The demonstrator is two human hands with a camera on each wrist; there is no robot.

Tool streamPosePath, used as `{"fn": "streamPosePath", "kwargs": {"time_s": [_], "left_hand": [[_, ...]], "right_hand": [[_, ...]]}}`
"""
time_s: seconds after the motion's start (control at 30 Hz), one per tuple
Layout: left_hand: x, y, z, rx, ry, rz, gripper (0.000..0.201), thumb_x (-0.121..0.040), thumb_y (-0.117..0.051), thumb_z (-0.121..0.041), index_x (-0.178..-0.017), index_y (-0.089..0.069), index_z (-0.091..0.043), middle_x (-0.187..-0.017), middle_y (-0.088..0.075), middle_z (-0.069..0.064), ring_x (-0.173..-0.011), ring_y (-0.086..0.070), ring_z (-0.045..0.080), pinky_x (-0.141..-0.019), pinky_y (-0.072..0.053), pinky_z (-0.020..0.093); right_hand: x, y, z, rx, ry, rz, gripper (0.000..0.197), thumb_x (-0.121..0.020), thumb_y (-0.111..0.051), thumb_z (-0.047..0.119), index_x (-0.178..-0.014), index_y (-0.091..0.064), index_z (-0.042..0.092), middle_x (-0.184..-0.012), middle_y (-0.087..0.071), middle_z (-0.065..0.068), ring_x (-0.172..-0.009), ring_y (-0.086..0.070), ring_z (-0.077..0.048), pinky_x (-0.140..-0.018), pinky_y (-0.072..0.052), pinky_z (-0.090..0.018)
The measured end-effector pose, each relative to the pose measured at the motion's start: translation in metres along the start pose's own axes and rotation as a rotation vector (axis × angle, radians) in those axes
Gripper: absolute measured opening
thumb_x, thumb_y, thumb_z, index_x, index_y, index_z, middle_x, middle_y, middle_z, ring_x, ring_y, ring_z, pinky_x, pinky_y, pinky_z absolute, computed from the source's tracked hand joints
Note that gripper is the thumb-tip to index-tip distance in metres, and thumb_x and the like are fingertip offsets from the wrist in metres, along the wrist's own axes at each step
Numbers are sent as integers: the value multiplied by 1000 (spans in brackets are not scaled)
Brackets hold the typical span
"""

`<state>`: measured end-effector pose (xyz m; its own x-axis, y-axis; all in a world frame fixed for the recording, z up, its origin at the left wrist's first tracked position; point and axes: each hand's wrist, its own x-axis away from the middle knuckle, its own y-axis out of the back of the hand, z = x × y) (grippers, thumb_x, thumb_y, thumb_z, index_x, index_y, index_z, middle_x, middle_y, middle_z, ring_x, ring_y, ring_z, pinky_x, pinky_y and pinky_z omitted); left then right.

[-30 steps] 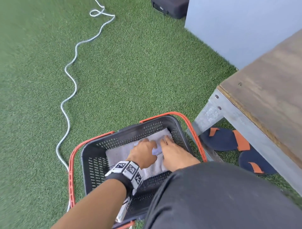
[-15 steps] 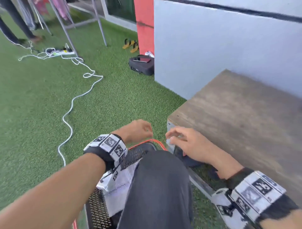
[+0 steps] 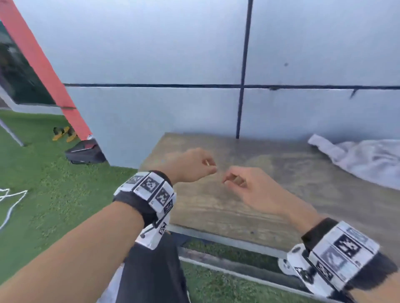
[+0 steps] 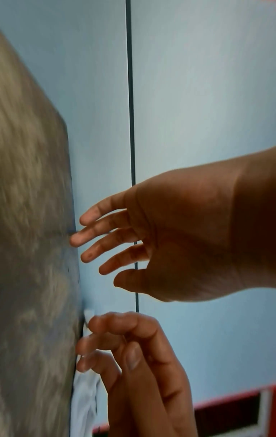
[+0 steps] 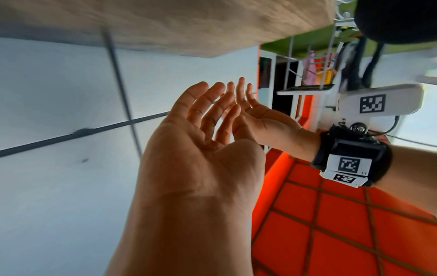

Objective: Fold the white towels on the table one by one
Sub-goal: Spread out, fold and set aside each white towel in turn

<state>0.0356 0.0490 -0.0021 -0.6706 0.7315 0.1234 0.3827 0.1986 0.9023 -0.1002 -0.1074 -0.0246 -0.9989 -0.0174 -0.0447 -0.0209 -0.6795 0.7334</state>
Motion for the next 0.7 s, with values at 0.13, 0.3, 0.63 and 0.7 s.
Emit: {"fn": "streamPosePath", "kwargs": {"time_s": [0.13, 0.3, 0.63, 0.7], "left_hand": [[-51, -47, -82, -19, -144, 76, 24, -94, -61, -28, -106, -74, -12, -107, -73, 6, -100, -65, 22, -82, -44, 25], [-97, -117, -165, -25, -261, 173, 25, -98, -58, -31, -112, -68, -13, -118, -67, 5, -113, -58, 22, -87, -38, 25], [-193, -220, -268, -69, -280, 159, 53, -93, -55, -28, -142, -37, -22, -146, -32, 4, -131, -39, 32, -105, -40, 51], [-212, -230, -277, -84, -286, 131, 60, -91, -52, -23, -147, -30, -29, -153, -25, -2, -135, -36, 33, -104, -41, 54]], "right_hand": [[59, 46, -65, 95, -158, -115, 11, -97, -60, 22, -103, -69, 19, -96, -71, 2, -85, -62, -13, -67, -40, -11], [117, 94, -131, 104, -392, -273, 9, -97, -57, 28, -100, -66, 25, -96, -66, 12, -89, -62, -9, -72, -45, -15], [170, 136, -216, 107, -713, -469, 14, -95, -52, 41, -103, -57, 30, -97, -61, 14, -95, -60, -15, -84, -53, -40], [173, 142, -223, 127, -737, -484, 14, -95, -51, 41, -102, -55, 29, -99, -63, 13, -94, -60, -16, -81, -52, -38]]}}
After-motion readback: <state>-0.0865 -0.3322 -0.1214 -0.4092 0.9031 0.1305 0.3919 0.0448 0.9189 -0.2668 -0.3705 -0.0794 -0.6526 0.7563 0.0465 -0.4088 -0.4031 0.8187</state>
